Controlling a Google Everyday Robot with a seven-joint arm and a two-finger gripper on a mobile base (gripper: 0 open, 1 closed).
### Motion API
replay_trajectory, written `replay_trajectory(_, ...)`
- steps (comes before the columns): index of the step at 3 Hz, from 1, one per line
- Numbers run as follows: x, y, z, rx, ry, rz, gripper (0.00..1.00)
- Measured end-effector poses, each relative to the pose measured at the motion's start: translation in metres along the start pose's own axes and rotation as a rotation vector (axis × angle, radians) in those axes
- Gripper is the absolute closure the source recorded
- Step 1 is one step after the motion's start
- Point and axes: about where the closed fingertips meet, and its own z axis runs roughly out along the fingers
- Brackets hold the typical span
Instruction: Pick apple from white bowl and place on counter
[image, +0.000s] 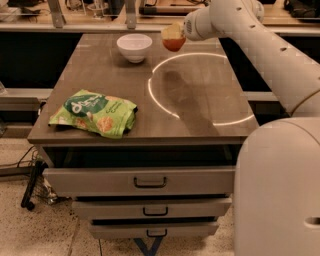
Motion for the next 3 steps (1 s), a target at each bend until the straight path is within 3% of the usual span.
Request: replay_trajectory(3, 0.041, 0.054, 0.003, -0.132, 0.040, 0.024, 0.15)
